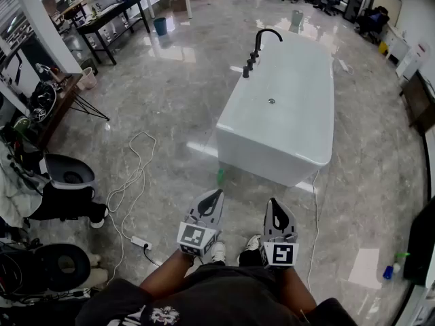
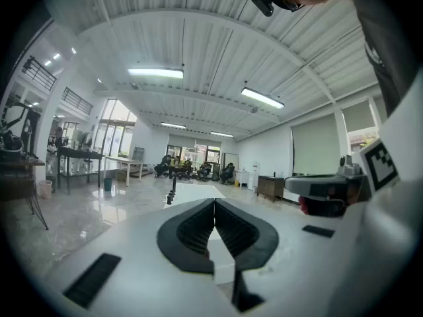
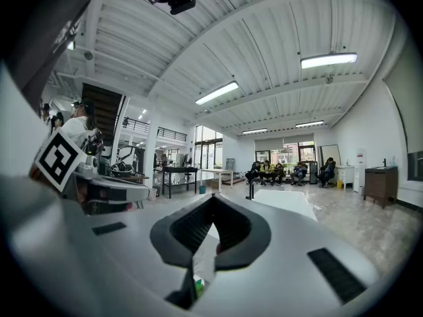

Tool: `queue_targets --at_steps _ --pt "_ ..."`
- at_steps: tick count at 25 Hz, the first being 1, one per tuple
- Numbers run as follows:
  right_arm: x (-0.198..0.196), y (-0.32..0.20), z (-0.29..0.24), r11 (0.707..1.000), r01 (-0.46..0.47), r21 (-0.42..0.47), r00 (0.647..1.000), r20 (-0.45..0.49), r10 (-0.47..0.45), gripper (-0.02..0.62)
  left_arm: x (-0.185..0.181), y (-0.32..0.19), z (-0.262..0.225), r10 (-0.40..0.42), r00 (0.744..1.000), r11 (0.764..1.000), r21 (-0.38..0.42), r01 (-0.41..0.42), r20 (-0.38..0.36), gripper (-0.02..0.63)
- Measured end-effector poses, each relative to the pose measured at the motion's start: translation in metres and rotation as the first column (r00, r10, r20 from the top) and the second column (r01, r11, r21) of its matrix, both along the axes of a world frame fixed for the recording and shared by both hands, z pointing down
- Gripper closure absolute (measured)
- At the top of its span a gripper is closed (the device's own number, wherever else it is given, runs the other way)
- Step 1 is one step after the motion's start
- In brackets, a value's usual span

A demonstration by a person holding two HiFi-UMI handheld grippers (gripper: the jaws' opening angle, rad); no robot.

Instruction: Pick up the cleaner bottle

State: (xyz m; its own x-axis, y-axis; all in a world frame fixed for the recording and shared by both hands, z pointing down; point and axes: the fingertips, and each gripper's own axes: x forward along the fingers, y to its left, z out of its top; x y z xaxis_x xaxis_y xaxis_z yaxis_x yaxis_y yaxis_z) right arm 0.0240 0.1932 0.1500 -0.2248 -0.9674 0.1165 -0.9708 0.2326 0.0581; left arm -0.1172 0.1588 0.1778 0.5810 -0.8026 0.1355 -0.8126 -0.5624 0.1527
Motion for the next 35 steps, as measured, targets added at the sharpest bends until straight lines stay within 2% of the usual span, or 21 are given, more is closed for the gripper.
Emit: queue_targets --at_steps 5,12,18,25,30,32,35 --pt "0.027 -0.070 0.012 0.999 0.040 0.002 0.999 0.007 -0.040 0.589 0.028 -0.059 0.011 -0.007 0.999 1.000 0.001 0.007 0.044 0.600" --pt "0.062 -0.162 0.040 0.995 0.099 -0.030 0.993 0.067 -0.097 0.589 0.062 -0.146 0.021 -0.112 0.991 0.994 -0.008 0.113 0.073 0.600" --pt "0.075 -0.211 0.068 0.989 0.123 -0.078 0.991 0.071 -0.117 0.589 0.082 -0.199 0.052 -0.156 0.984 0.987 -0.014 0.157 0.084 0.600" --pt "0.069 -0.253 0.095 0.990 0.128 -0.052 0.990 0.064 -0.125 0.589 0.083 -0.244 0.082 -0.173 0.981 0.985 0.007 0.173 0.092 0.600" --pt "0.056 -0.267 0.135 0.995 0.098 -0.035 0.993 0.071 -0.096 0.589 0.064 -0.262 0.123 -0.165 0.981 0.986 0.026 0.163 0.104 0.598" --pt "0.048 -0.272 0.160 0.996 0.090 -0.030 0.993 0.078 -0.087 0.589 0.055 -0.269 0.149 -0.162 0.982 0.987 0.013 0.162 0.098 0.598" --pt "0.041 -0.280 0.224 0.995 0.095 -0.024 0.995 0.038 -0.094 0.589 0.041 -0.279 0.218 -0.172 0.980 0.985 0.019 0.171 0.102 0.598"
